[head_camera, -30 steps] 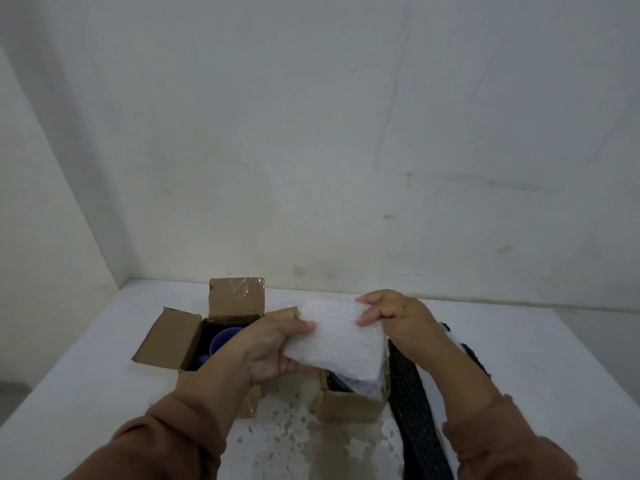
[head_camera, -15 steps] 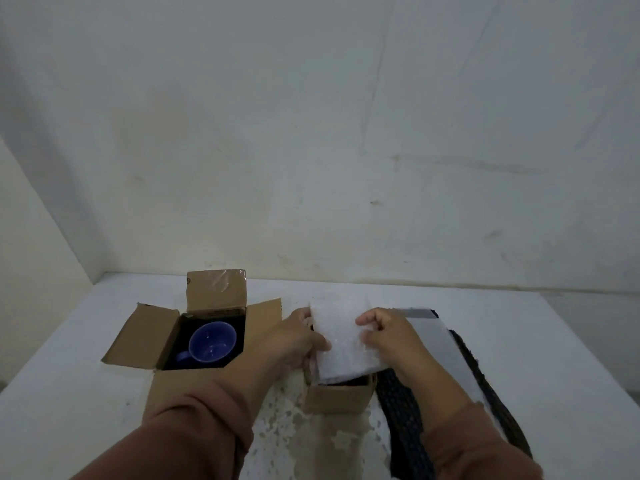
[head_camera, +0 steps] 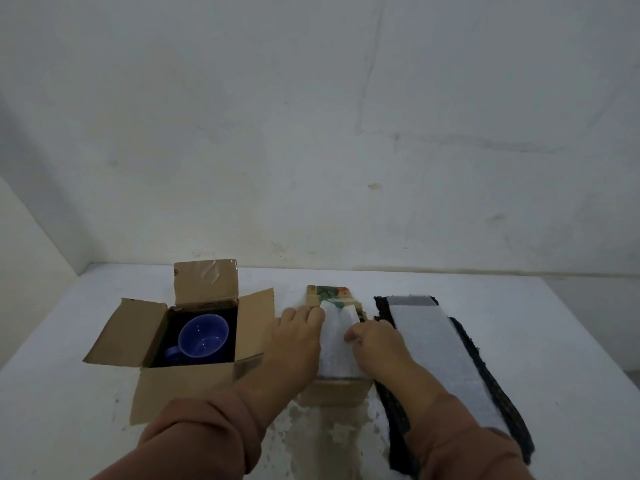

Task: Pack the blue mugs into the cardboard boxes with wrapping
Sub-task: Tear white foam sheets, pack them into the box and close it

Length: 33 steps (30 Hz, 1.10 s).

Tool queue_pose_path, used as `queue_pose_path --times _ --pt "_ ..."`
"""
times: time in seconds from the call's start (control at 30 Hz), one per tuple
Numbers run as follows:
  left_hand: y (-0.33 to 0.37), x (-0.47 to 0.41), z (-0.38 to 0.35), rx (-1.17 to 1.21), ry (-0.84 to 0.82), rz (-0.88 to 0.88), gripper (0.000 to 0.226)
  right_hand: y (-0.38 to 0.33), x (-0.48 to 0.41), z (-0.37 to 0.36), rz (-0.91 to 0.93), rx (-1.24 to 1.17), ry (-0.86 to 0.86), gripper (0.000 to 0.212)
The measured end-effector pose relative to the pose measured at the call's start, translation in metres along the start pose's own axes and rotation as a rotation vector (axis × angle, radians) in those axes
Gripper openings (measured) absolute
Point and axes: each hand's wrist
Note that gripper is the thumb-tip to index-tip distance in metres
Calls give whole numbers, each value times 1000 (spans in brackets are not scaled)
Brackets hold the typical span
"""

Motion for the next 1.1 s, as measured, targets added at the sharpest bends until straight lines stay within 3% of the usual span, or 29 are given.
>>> queue_pose_path --times 0.1,0.27,0.43,0.6,0.8,0.87,0.97,1.03,1.1 --pt "-4 0 -3 -140 -34 -139 58 2 -1 -3 92 192 4 37" --pt "-9 -3 -1 -269 -81 -389 46 -2 3 -5 156 301 80 38" --pt "-10 -4 3 -370 -268 -341 66 -5 2 -10 282 441 -88 58" --pt "-3 -8 2 -382 -342 -326 73 3 -5 -23 99 577 -207 68" --pt "5 -14 4 -411 -427 -354 75 -6 -21 -31 27 570 -270 87" --pt "3 -15 1 -405 -405 -353 75 -7 -21 -28 41 452 -260 78" --pt "-3 -14 -1 -341 -361 -354 74 9 -7 -20 59 -319 -109 49" --pt "-3 -13 -2 -278 -339 -358 69 35 5 -17 49 -438 259 31" --pt "3 -11 -1 -214 -342 -340 66 69 18 -15 -123 -383 412 17"
Point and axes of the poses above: each hand's wrist, its own x-axis away from the middle knuckle, its own z-axis out of the back of the hand, y = z × x, and after that the axes turned 11 degrees about -x, right-handed
